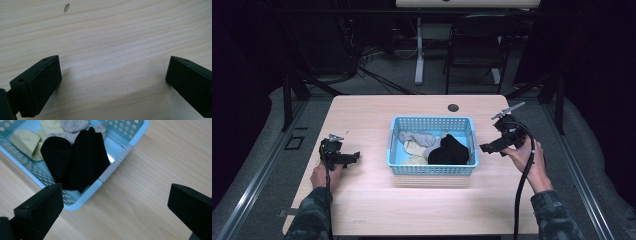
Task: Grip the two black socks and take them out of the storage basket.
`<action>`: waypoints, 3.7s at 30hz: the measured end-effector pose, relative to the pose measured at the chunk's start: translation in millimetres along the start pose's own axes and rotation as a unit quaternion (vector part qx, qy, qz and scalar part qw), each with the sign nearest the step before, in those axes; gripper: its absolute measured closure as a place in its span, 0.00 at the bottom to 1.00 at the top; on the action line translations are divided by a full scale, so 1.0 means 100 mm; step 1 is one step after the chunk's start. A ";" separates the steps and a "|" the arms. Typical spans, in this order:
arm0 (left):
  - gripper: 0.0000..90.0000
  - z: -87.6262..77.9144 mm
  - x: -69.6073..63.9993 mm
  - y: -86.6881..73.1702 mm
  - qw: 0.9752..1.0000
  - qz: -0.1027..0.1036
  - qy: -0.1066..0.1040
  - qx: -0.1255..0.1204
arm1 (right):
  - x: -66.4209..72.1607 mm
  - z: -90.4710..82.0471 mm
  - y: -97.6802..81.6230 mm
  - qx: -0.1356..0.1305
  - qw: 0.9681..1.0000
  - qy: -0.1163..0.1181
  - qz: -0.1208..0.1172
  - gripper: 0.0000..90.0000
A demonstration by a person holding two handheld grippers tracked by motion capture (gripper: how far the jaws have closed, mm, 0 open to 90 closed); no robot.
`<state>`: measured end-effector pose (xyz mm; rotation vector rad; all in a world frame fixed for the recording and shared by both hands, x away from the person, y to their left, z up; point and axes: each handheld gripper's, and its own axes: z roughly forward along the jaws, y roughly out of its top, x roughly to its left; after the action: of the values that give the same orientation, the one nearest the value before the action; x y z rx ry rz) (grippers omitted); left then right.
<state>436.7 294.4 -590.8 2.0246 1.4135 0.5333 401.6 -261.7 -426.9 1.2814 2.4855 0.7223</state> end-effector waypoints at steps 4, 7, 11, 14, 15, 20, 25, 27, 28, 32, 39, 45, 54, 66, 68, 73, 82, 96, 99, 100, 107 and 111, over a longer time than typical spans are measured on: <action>0.00 0.00 0.00 0.00 1.000 0.000 0.000 0.000 | 0.08 0.08 0.16 0.004 1.000 0.012 -0.005 0.00; 0.00 0.00 0.00 0.00 1.000 0.000 0.000 0.000 | 0.16 0.16 0.27 0.010 1.000 0.016 -0.017 0.00; 0.00 0.00 0.00 0.00 1.000 0.000 0.000 0.000 | 0.23 0.28 0.38 0.013 0.999 0.027 -0.021 0.00; 0.00 0.00 0.00 0.00 1.000 0.000 0.000 0.000 | 0.25 0.31 0.42 0.020 0.999 0.029 -0.026 0.00; 0.00 0.00 0.00 0.00 1.000 0.000 0.000 0.000 | 0.26 0.34 0.44 0.015 0.999 0.028 -0.027 0.00; 0.00 0.00 0.00 0.00 1.000 0.000 0.000 0.000 | 0.32 0.49 0.53 0.031 0.998 0.038 -0.030 0.00; 0.00 0.00 0.00 0.00 1.000 0.000 0.000 0.000 | 0.40 0.70 0.59 0.049 0.997 0.041 -0.031 0.01; 0.00 0.00 0.00 0.00 1.000 0.000 0.000 0.000 | 0.44 0.76 0.62 0.054 0.997 0.044 -0.033 0.02; 0.00 0.00 0.00 0.00 1.000 0.000 0.000 0.000 | 0.45 0.79 0.63 0.061 0.997 0.041 -0.038 0.02; 0.00 0.00 0.00 0.00 1.000 0.000 0.000 0.000 | 0.51 0.93 0.65 0.063 0.997 0.041 -0.036 0.04; 0.00 0.00 0.00 0.00 1.000 -0.001 0.000 0.000 | 0.54 1.13 0.66 0.086 0.995 0.033 -0.035 0.09; 0.00 0.00 0.00 0.00 1.000 0.000 0.000 0.000 | 0.55 1.29 0.66 0.113 0.993 0.026 -0.029 0.13; 0.00 0.00 0.00 0.00 1.000 0.000 0.000 0.000 | 0.58 1.37 0.64 0.128 0.992 0.006 -0.021 0.27; 0.00 0.00 0.00 0.00 1.000 0.000 0.000 0.000 | 0.55 1.35 0.62 0.129 0.992 0.010 -0.014 0.84; 0.00 0.00 0.00 0.00 1.000 0.000 0.000 0.000 | 0.53 1.32 0.62 0.131 0.991 0.014 -0.017 0.89; 0.00 0.00 0.00 0.00 1.000 -0.001 0.000 0.000 | 0.50 1.23 0.61 0.116 0.993 0.026 -0.007 0.92; 0.00 0.00 0.00 0.00 1.000 0.000 0.000 0.000 | 0.45 0.95 0.66 0.085 0.996 0.036 -0.012 0.92; 0.00 0.00 0.00 0.00 1.000 0.000 0.000 0.000 | 0.47 0.56 0.91 0.042 0.997 0.054 -0.021 0.93; 0.00 0.00 0.00 0.00 1.000 0.000 0.000 0.000 | 0.48 0.51 0.95 0.040 0.997 0.056 -0.024 0.93; 0.00 0.00 0.00 0.00 1.000 0.000 0.000 0.000 | 0.47 0.49 0.96 0.039 0.997 0.058 -0.025 0.93; 0.00 0.00 0.00 0.00 1.000 0.000 0.000 0.000 | 0.50 0.38 1.03 0.026 0.998 0.059 -0.026 0.93; 0.00 0.00 0.00 0.00 1.000 0.000 0.000 0.000 | 0.49 0.31 1.08 0.021 0.998 0.058 -0.030 0.93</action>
<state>436.7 294.4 -590.8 2.0248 1.4132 0.5330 460.8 -159.2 -395.2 1.2049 2.6321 0.7529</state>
